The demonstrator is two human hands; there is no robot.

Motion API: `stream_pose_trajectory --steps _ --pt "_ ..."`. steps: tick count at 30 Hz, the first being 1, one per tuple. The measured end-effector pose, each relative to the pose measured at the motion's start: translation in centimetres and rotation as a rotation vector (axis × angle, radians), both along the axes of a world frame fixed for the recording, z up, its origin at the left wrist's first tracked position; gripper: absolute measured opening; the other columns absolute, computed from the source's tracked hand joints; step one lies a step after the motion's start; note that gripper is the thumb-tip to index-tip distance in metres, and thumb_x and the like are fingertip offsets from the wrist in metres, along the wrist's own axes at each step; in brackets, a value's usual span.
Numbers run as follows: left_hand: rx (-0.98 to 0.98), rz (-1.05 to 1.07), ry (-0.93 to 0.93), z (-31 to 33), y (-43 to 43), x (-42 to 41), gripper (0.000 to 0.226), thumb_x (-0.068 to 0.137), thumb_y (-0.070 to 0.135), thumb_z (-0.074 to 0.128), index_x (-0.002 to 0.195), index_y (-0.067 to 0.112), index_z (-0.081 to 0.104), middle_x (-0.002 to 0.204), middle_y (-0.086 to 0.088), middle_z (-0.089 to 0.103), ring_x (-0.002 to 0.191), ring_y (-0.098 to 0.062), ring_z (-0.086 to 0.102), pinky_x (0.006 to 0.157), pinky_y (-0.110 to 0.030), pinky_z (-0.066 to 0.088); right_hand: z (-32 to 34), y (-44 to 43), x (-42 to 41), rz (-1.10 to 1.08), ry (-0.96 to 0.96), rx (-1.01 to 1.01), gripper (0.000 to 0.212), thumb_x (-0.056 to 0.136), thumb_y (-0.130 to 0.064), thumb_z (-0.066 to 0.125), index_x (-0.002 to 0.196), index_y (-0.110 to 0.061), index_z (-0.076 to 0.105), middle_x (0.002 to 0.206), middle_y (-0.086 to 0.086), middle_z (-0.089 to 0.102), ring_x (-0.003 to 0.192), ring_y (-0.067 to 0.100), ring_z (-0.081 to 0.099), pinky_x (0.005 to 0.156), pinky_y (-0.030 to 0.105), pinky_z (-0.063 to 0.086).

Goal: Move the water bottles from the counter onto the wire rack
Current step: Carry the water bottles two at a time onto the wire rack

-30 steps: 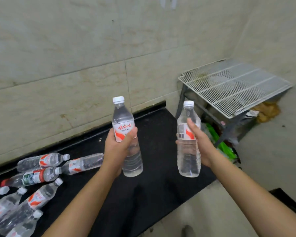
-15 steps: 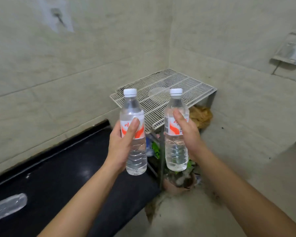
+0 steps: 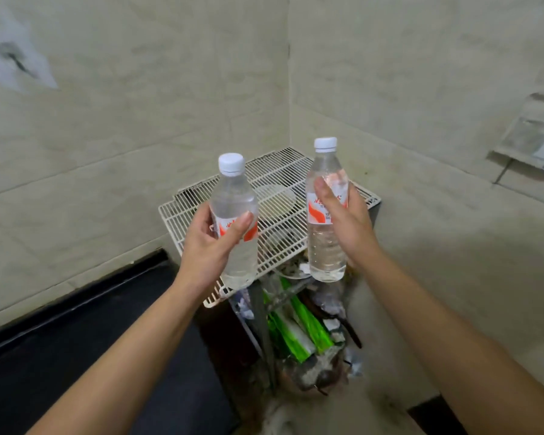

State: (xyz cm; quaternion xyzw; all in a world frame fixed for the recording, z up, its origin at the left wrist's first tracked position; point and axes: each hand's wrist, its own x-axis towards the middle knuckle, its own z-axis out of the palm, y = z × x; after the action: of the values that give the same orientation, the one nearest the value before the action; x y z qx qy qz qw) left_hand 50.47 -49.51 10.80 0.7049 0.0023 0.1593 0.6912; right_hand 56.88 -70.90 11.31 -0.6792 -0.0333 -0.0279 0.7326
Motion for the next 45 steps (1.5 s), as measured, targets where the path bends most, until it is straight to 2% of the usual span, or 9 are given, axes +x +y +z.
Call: stream_pose_trajectory --steps 4,8,14,17,21,27,30,39,45 --pt "-0.016 0.111 -0.009 -0.7 2.5 6.4 0.051 0.071 0.050 0.081 0.113 0.024 0.066 0.109 -0.003 0.073 0.096 -0.017 0.071 0.081 -0.034 0.057 0.6 1.5 7.0 0.024 -0.063 -0.138 0.058 0.070 -0.067 0.070 0.111 -0.025 0.063 0.104 -0.004 0.075 0.091 0.010 0.074 0.079 0.031 0.059" --pt "-0.072 0.191 0.026 -1.0 5.1 12.9 0.044 0.071 0.049 0.085 0.103 0.024 0.068 0.097 0.004 0.074 0.087 -0.009 0.070 0.074 -0.026 0.054 0.8 2.7 15.4 0.024 -0.149 -0.438 0.062 0.070 -0.078 0.069 0.101 -0.025 0.063 0.098 -0.003 0.073 0.091 0.018 0.072 0.087 0.047 0.059" --pt "0.005 0.253 0.123 -0.3 9.2 21.8 0.054 0.072 0.040 0.084 0.116 0.015 0.067 0.107 -0.001 0.075 0.094 -0.012 0.072 0.079 -0.029 0.056 1.6 5.9 25.4 0.132 -0.299 -0.930 0.062 0.077 -0.074 0.067 0.097 -0.016 0.056 0.092 0.001 0.063 0.083 0.020 0.060 0.071 0.037 0.046" --pt "-0.024 0.256 0.198 -0.1 11.0 25.7 0.043 0.079 0.025 0.084 0.116 0.010 0.067 0.109 -0.006 0.075 0.094 -0.017 0.071 0.084 -0.034 0.058 0.9 7.6 30.1 0.242 -0.295 -0.858 0.059 0.076 -0.063 0.077 0.108 -0.017 0.059 0.108 0.002 0.054 0.097 0.016 0.056 0.082 0.031 0.045" --pt "-0.037 0.268 0.270 -0.6 12.3 29.6 0.043 0.079 0.021 0.084 0.118 0.010 0.070 0.107 -0.003 0.075 0.087 -0.014 0.072 0.075 -0.025 0.056 -0.2 10.7 35.1 0.346 -0.239 -0.874 0.093 0.058 -0.088 0.062 0.127 -0.025 0.059 0.121 0.004 0.060 0.107 0.021 0.062 0.095 0.042 0.053" --pt "0.018 0.360 0.297 -1.7 13.0 33.2 0.046 0.075 0.015 0.087 0.118 0.009 0.071 0.113 -0.009 0.074 0.099 -0.022 0.072 0.086 -0.031 0.058 -0.2 14.1 39.2 0.532 -0.101 -0.663 0.039 0.088 -0.041 0.076 0.116 -0.023 0.056 0.117 -0.002 0.065 0.109 0.020 0.064 0.093 0.040 0.054" --pt "0.051 0.353 0.316 -1.9 13.1 34.0 0.048 0.078 0.013 0.084 0.123 0.010 0.068 0.113 -0.005 0.074 0.104 -0.023 0.072 0.096 -0.039 0.056 -0.6 15.3 40.0 0.668 -0.049 -0.558 0.049 0.089 -0.035 0.076 0.131 -0.023 0.055 0.131 0.002 0.065 0.118 0.024 0.064 0.096 0.051 0.057" --pt "0.255 0.296 0.326 -1.3 13.4 33.9 0.054 0.082 0.024 0.081 0.132 0.016 0.062 0.119 0.005 0.072 0.104 -0.010 0.071 0.081 -0.017 0.057 -0.7 16.0 41.0 0.869 -0.107 -0.599 0.071 0.094 -0.046 0.065 0.155 -0.031 0.032 0.155 0.000 0.048 0.134 0.024 0.055 0.106 0.052 0.051" --pt "0.199 0.315 0.353 -1.4 14.0 33.7 0.060 0.081 0.020 0.082 0.133 0.010 0.055 0.123 -0.002 0.069 0.110 -0.014 0.069 0.089 -0.026 0.057 -1.3 16.2 40.9 0.876 -0.056 -0.519 0.060 0.099 -0.032 0.062 0.153 -0.036 0.035 0.154 -0.001 0.048 0.131 0.025 0.056 0.088 0.039 0.061"
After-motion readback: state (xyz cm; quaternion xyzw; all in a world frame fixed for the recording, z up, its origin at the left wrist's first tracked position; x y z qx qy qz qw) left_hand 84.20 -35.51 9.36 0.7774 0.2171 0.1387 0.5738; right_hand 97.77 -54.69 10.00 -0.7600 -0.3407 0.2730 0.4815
